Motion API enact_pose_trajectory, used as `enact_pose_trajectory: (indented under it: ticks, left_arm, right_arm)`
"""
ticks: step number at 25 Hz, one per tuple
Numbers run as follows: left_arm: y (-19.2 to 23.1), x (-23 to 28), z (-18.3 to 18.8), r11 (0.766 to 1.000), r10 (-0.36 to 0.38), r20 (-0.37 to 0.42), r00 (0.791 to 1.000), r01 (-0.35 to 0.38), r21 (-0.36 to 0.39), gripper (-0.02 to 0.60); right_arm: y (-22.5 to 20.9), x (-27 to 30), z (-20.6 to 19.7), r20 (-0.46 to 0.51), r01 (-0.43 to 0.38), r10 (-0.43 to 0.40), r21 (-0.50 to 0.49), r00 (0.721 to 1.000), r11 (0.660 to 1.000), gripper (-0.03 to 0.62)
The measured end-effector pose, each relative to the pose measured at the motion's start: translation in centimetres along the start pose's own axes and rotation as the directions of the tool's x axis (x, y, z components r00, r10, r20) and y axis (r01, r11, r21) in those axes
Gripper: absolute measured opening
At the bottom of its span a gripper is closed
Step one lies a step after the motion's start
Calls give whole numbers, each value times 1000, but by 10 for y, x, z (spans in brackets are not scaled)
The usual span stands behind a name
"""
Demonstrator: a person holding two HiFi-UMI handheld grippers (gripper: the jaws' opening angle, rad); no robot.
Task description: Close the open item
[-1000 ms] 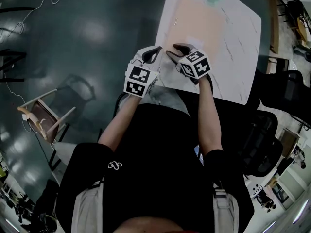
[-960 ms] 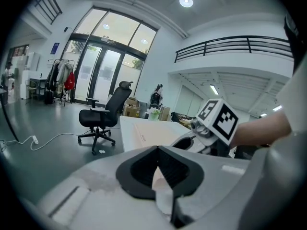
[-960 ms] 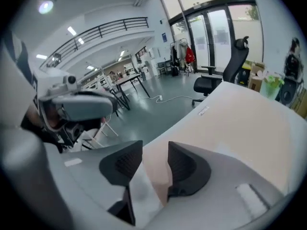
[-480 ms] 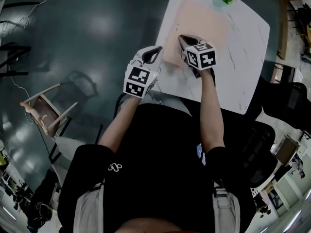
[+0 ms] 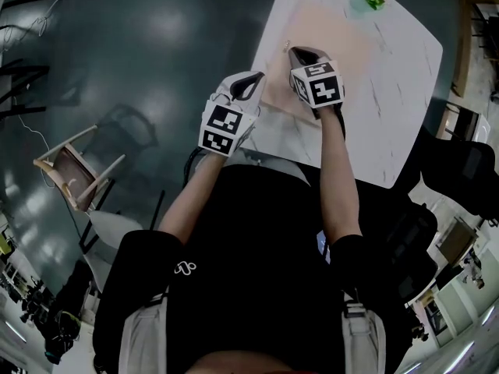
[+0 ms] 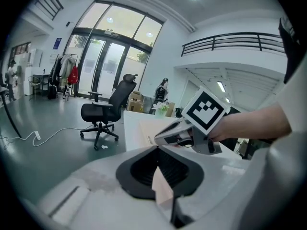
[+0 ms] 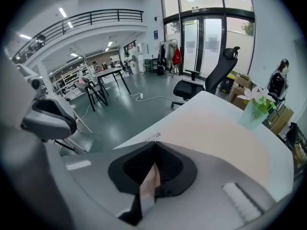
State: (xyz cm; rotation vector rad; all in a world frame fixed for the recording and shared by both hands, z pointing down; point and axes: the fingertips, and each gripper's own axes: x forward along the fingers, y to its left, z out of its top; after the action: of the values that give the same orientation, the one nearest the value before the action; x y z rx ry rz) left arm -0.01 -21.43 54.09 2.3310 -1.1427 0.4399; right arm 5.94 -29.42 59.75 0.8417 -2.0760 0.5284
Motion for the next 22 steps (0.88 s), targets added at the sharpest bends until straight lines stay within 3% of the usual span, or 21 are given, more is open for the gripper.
enact_pose_trajectory:
  ticks: [6, 11, 18, 22]
  left_arm:
    - [-2, 10, -2, 1000, -21, -23, 999, 21, -2, 0]
    - [-8, 16, 6, 999, -42, -19, 999, 42, 16, 0]
    - [-13, 4, 23, 998, -51, 25, 998, 50, 46, 1]
    - [-23, -8, 27, 996, -72, 46, 996, 69, 57, 0]
  right_arm:
    - [0, 4, -5, -45, 48, -48, 3, 998, 999, -8]
    - [-2, 3, -5, -48, 14, -11, 57, 999, 998, -8]
    - [-1, -8, -2, 42, 38, -42, 90, 998, 995, -9]
    - [4, -44, 0, 206, 51, -86, 169, 975, 984, -9]
